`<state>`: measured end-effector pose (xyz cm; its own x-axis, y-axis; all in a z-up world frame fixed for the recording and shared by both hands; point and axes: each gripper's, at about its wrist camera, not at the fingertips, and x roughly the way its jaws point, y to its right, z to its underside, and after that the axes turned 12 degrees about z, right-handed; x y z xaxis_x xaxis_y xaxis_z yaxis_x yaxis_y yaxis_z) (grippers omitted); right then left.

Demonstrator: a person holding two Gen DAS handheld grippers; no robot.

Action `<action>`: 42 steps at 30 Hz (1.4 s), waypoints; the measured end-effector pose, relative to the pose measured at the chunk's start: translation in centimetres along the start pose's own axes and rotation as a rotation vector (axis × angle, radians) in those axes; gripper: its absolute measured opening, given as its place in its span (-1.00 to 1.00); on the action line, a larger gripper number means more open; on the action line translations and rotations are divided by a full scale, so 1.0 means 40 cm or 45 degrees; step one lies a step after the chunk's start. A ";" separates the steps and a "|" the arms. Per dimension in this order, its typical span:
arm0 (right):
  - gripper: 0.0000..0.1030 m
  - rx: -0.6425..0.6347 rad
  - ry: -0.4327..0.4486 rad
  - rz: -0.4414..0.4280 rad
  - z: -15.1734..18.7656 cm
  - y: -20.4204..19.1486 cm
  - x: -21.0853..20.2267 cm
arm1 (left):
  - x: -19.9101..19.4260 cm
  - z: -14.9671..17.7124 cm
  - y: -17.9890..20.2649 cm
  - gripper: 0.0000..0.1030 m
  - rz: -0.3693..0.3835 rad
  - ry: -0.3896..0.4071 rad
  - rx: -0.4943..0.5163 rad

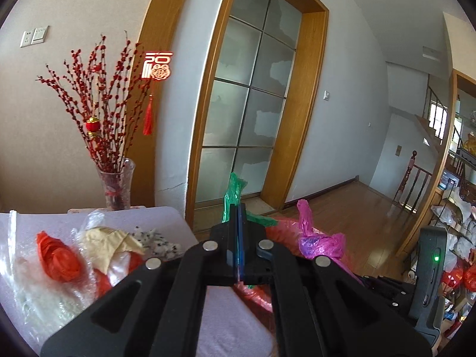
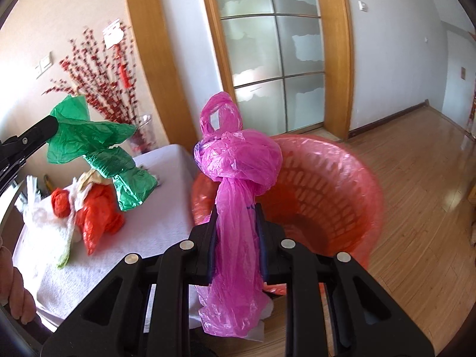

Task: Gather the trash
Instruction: 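Open both grippers over the red basket to drop the bags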

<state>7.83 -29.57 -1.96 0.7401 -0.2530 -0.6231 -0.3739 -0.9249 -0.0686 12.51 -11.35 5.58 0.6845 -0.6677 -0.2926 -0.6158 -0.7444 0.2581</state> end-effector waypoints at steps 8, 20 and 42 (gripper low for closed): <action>-0.57 0.086 -0.018 0.062 -0.019 0.090 0.040 | 0.136 0.000 0.062 -0.96 0.107 -0.032 0.006; -0.46 0.181 -0.025 0.077 -0.051 0.153 0.099 | 0.294 0.045 0.094 -0.93 0.161 -0.138 0.000; -0.13 -0.026 0.004 -0.006 0.023 -0.027 0.054 | -0.015 0.142 -0.073 0.09 -0.338 -0.128 0.012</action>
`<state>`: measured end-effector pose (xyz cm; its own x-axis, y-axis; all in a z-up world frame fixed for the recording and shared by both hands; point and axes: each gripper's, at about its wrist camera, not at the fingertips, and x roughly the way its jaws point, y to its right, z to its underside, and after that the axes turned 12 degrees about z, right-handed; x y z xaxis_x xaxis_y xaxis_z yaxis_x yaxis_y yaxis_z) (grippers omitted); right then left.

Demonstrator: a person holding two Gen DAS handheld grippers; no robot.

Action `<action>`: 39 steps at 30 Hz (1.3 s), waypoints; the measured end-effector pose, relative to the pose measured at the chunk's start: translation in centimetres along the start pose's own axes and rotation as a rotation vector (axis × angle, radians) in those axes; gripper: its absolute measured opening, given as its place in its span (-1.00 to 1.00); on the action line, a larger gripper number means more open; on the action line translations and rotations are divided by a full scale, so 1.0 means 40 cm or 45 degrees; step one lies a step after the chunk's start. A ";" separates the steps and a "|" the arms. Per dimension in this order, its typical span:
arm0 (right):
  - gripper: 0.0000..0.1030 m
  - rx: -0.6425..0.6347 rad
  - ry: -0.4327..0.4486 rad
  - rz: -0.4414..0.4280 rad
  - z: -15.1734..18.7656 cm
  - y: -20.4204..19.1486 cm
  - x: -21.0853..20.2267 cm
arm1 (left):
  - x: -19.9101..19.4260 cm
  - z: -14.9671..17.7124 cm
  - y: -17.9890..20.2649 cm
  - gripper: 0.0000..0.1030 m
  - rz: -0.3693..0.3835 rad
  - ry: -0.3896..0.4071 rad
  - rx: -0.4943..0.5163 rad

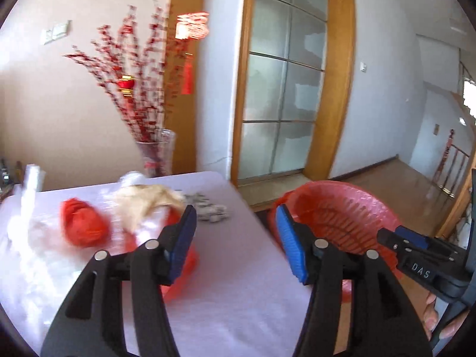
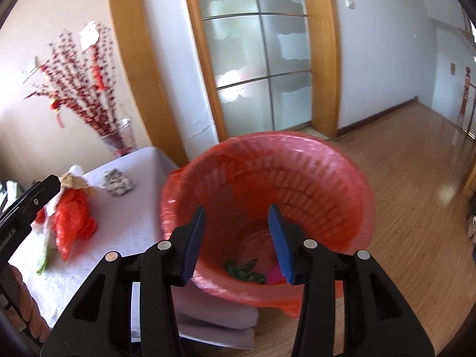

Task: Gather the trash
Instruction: 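Open both grippers over the red basket to drop the bags, then return to the table and grasp the clear plastic bag with the left gripper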

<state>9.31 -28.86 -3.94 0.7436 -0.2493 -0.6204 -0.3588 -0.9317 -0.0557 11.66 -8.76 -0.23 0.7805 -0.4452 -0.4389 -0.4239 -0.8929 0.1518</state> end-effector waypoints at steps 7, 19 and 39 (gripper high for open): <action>-0.13 -0.105 -0.035 -0.123 0.037 -0.133 -0.009 | -0.188 0.020 -0.160 0.25 -0.344 0.120 -0.016; -0.13 -0.227 -0.071 -0.197 0.084 -0.271 -0.030 | -0.217 0.070 -0.395 0.26 -0.426 -0.001 -0.254; -0.13 -0.310 -0.070 -0.228 0.104 -0.345 -0.053 | -0.198 0.137 -0.489 -0.91 -0.303 -0.106 -0.373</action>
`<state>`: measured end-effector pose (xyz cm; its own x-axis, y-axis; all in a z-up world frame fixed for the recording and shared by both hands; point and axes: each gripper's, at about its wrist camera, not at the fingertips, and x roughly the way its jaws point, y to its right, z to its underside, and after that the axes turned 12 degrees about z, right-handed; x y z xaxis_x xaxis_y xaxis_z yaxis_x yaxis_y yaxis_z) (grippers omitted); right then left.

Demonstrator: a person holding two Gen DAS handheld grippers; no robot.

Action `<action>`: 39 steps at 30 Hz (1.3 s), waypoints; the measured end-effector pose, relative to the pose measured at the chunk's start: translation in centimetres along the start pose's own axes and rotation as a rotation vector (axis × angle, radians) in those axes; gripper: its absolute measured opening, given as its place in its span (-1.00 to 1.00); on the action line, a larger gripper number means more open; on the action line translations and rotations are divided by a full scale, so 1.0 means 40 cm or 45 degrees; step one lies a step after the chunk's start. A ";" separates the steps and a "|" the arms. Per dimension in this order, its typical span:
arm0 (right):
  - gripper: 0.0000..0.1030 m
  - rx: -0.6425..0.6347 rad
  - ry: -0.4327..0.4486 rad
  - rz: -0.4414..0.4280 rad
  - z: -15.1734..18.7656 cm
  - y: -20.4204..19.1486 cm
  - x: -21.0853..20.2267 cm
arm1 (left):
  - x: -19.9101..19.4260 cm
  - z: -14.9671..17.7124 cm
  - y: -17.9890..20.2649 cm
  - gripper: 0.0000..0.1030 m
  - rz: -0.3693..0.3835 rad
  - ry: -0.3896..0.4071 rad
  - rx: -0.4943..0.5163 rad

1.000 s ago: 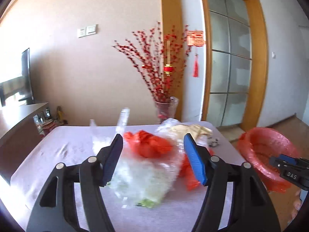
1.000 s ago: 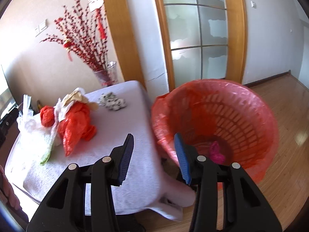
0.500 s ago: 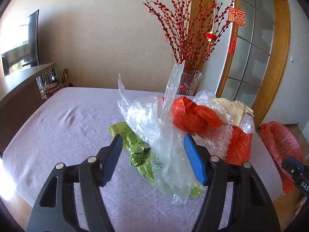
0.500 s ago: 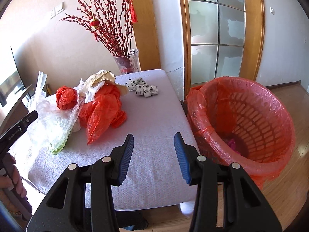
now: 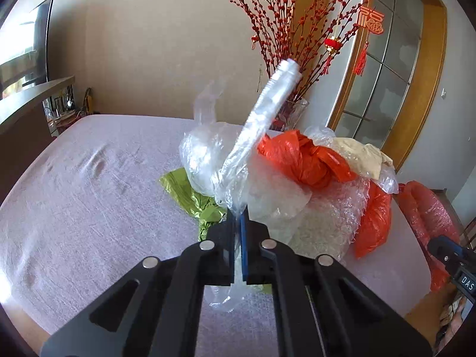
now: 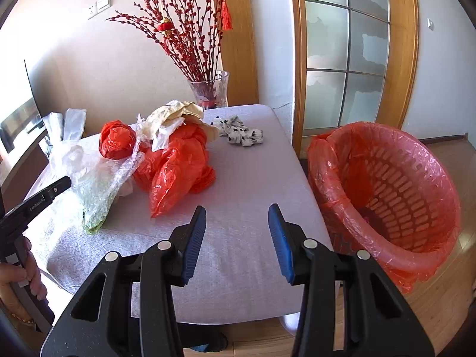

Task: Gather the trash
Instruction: 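Return to the table and grasp the clear plastic bag with the left gripper, then grasp the red plastic bag with the right gripper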

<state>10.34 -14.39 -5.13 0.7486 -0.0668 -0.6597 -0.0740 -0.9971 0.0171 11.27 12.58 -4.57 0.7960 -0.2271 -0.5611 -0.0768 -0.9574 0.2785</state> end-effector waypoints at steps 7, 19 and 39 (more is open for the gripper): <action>-0.13 -0.019 0.015 -0.040 -0.008 -0.023 -0.010 | -0.079 -0.027 -0.017 -0.92 0.010 0.113 0.020; -0.13 -0.103 0.096 -0.198 -0.078 -0.172 -0.021 | -0.166 -0.067 -0.100 -0.92 -0.104 0.217 0.010; -0.37 -0.212 -0.013 -0.239 -0.170 -0.385 0.124 | -0.188 -0.077 -0.240 -0.92 -0.166 0.223 -0.067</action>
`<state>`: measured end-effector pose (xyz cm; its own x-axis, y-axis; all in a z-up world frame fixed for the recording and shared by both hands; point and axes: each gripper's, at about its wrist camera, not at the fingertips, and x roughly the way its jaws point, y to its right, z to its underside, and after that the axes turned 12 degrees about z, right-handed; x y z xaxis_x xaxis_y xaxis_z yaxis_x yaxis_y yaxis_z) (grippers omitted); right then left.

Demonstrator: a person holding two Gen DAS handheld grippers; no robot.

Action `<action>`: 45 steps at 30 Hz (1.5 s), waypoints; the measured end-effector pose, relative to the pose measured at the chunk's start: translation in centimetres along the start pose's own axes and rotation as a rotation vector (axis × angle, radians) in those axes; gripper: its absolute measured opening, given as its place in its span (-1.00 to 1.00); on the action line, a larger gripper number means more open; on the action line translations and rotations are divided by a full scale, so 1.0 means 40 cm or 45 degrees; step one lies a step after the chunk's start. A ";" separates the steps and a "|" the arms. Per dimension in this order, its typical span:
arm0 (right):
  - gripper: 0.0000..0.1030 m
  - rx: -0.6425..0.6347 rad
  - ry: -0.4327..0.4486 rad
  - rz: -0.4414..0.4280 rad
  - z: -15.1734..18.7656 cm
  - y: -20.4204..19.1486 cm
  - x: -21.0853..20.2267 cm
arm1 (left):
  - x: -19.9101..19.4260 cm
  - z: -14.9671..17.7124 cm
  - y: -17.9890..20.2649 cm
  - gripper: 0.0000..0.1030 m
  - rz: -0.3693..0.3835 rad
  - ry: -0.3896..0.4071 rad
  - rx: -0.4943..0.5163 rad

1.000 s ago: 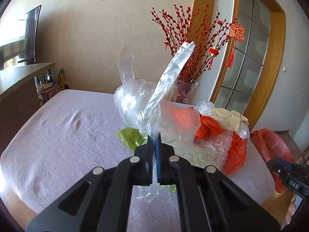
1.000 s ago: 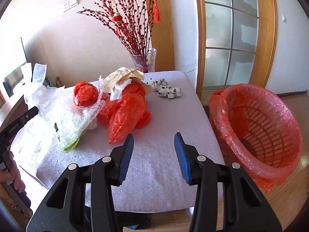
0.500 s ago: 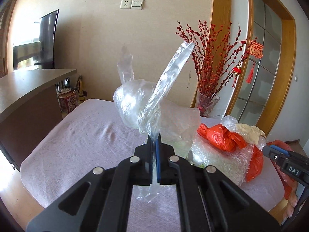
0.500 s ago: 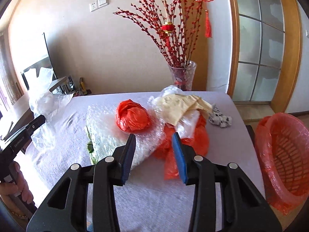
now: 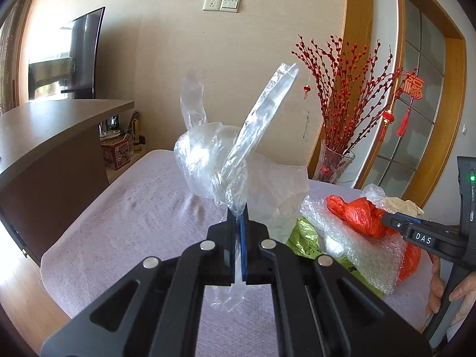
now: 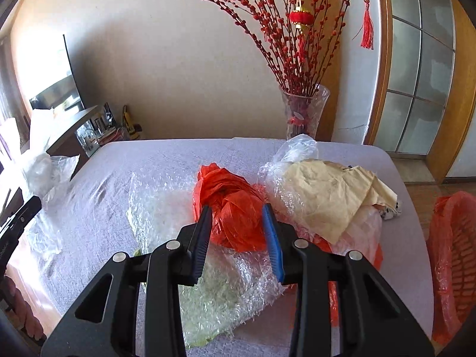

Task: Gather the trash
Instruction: 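Grasp the red plastic bag with the right gripper, then carry the red bag and the clear bag over to the red basket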

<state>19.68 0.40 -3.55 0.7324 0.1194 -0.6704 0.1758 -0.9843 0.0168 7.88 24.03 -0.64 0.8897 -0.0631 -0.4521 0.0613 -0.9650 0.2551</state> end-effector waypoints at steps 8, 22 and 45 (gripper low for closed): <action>-0.93 -0.068 -0.062 0.015 0.041 -0.016 0.025 | 0.014 0.000 -0.001 -0.92 0.013 -0.014 -0.009; -0.94 0.078 0.183 -0.048 0.006 0.088 -0.184 | -0.006 -0.008 0.082 -0.92 0.088 0.002 0.066; -0.94 0.374 0.280 0.219 0.109 0.386 -0.307 | 0.003 0.034 0.416 -0.92 0.406 -0.061 0.265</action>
<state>10.54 -16.84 1.71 0.8635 -0.0565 -0.5012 -0.1336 -0.9838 -0.1193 8.40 7.62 2.40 0.8269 -0.3756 -0.4185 -0.3127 -0.9257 0.2129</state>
